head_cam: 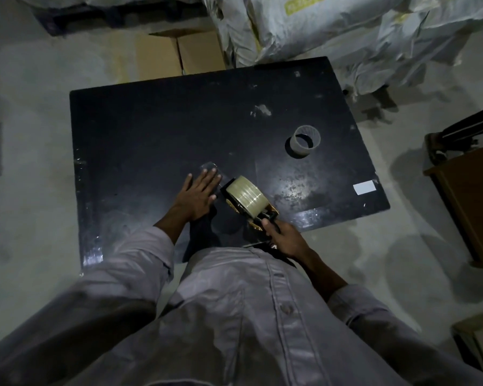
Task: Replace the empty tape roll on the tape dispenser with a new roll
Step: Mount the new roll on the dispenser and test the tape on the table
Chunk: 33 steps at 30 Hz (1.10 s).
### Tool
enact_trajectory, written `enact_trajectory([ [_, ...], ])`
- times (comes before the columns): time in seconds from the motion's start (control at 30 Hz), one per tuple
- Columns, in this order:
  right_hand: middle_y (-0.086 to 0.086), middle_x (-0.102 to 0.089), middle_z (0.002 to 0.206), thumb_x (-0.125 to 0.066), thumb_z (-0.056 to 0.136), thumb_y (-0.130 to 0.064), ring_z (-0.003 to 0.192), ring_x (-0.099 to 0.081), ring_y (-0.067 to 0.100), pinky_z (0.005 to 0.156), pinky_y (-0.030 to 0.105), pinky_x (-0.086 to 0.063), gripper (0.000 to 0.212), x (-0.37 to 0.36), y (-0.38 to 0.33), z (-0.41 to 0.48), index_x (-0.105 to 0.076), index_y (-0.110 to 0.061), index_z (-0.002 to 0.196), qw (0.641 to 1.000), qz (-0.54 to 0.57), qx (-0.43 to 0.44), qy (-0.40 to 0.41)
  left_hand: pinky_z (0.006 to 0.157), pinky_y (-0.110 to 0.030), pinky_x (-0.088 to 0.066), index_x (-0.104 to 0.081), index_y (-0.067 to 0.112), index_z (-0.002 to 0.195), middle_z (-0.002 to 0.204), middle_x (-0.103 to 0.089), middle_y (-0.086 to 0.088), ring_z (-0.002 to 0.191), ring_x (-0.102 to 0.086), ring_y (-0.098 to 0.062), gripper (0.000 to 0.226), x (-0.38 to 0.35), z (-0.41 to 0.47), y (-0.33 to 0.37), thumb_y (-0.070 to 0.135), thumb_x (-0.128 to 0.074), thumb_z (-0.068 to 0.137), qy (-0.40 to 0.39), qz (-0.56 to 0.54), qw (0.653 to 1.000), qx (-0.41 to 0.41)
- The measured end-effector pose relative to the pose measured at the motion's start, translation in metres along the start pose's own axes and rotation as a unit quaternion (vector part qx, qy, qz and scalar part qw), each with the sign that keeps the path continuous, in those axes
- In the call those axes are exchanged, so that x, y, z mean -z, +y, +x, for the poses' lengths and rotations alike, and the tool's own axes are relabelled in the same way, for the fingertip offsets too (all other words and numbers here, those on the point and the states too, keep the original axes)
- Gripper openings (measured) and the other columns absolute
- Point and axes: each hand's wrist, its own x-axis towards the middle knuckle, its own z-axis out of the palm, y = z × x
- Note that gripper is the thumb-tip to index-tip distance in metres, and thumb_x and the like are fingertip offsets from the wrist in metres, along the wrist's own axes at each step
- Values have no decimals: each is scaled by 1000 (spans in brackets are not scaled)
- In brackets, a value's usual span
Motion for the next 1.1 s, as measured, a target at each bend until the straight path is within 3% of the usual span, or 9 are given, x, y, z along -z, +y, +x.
enact_trajectory([
  [0.1, -22, -72, 75, -50, 101, -84, 76, -68, -1, 76, 31, -52, 43, 4, 22, -13, -68, -50, 82, 998, -38, 10, 38, 140, -62, -5, 4, 28, 180, 189, 11, 3, 176, 5, -23, 72, 3, 0, 0, 44, -32, 120, 6, 16, 1000, 1],
  [0.33, 5, -74, 77, -35, 89, -102, 77, -73, 23, 74, 46, -55, 95, 2, 104, -64, -70, -15, 80, 991, -69, -33, 111, 138, -69, 1, 7, 28, 180, 188, 18, 1, 175, 11, -28, 71, -4, 0, 5, 41, -30, 121, -13, 9, 1000, -7],
  [0.5, 3, -70, 69, -49, 101, -73, 70, -73, 26, 67, 38, -47, 44, 7, 121, -99, -55, -42, 71, 987, -95, -15, 126, 133, -78, -5, -4, 30, 181, 190, 5, 0, 176, 3, -29, 70, -10, -17, 23, 40, -36, 120, -14, 39, 996, -75],
  [0.63, -11, -67, 65, -58, 106, -69, 62, -62, -8, 62, 33, -44, 47, 13, 150, -133, -72, -33, 78, 987, -67, -57, 136, 136, -72, -7, -13, 25, 181, 190, -5, 1, 176, -4, -27, 77, -19, -30, 50, 45, -49, 116, -15, 35, 988, -148],
  [0.7, -7, -68, 64, -57, 103, -69, 62, -62, -6, 60, 34, -44, 48, 13, 158, -148, -77, -31, 80, 985, -65, -73, 140, 139, -66, -7, -16, 22, 180, 190, -9, 1, 176, -6, -25, 85, -25, -34, 67, 55, -54, 112, -4, 25, 982, -188],
  [0.8, -1, -68, 65, -53, 100, -72, 60, -63, -1, 58, 34, -42, 39, 14, 157, -163, -67, -46, 75, 985, -58, -74, 145, 141, -60, -9, -23, 16, 179, 189, -14, -5, 176, -10, -27, 95, -37, -36, 96, 68, -56, 107, -14, 34, 964, -265],
  [0.9, 7, -73, 69, -54, 107, -64, 58, -65, -2, 60, 33, -45, 35, 13, 151, -166, -68, -48, 78, 985, -48, -77, 144, 140, -60, -14, -25, 12, 178, 188, -17, -11, 175, -12, -33, 96, -49, -34, 115, 61, -64, 105, -34, 83, 938, -335],
  [1.0, 12, -72, 68, -53, 110, -65, 54, -64, 0, 63, 38, -53, 47, 8, 144, -164, -71, -37, 76, 983, -8, -112, 145, 140, -59, -12, -13, 14, 180, 189, -7, -10, 176, -4, -33, 106, -52, -32, 113, 54, -71, 101, -37, 125, 926, -354],
  [1.1, 8, -70, 65, -42, 100, -88, 50, -62, 3, 60, 36, -53, 79, -1, 145, -163, -71, -19, 75, 979, 25, -135, 149, 140, -60, -10, -6, 13, 180, 189, 0, -12, 176, 0, -35, 107, -42, -35, 116, 45, -70, 101, -45, 161, 919, -357],
])
